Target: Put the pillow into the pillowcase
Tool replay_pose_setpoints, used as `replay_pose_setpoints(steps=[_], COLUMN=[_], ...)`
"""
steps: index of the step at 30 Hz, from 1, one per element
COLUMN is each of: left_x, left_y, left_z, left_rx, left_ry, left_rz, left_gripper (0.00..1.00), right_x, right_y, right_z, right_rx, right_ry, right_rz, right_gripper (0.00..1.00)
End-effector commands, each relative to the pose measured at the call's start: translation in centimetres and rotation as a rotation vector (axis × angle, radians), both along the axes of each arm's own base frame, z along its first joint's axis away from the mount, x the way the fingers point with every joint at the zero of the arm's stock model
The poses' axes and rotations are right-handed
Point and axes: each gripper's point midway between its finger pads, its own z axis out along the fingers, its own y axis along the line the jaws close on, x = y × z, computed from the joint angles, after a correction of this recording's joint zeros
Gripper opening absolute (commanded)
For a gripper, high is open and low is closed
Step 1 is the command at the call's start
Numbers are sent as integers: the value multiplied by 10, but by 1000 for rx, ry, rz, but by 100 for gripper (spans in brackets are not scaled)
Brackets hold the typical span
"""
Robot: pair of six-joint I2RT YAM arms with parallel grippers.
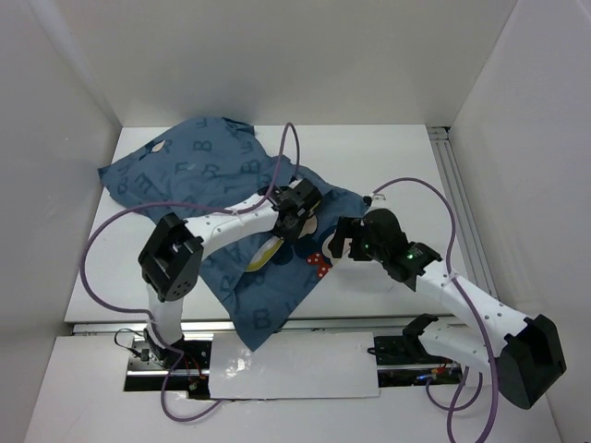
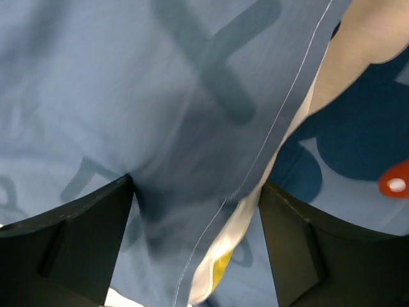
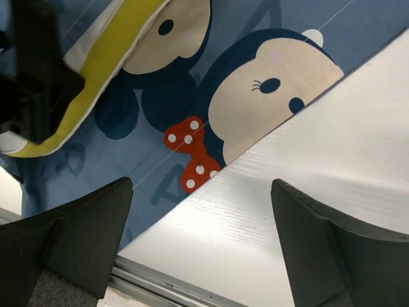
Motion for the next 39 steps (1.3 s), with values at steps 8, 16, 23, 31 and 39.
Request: replay_pose_setpoints(steps=[8, 16, 23, 31, 39], left_x=[47, 50, 40, 38, 40], left_y=[-16, -43, -43, -42, -46], left_z=[11, 157, 186, 190, 194], left_rx=[-69, -486, -540, -564, -664], left_ry=[-9, -200, -217, -206, -166], left_rz=[-20, -156, -175, -161, -154], left_gripper=[0, 0, 0, 0, 0], right_x=[1, 43, 93, 144, 175], right_y=[-3, 26, 60, 87, 108], right_z=[-1, 23, 47, 41, 15], right_rx=[-36, 107, 270, 356, 473], right_ry=[-29, -69, -158, -199, -239], right_rz=[56, -31, -67, -86, -90], right_gripper=[91, 65, 62, 61, 66])
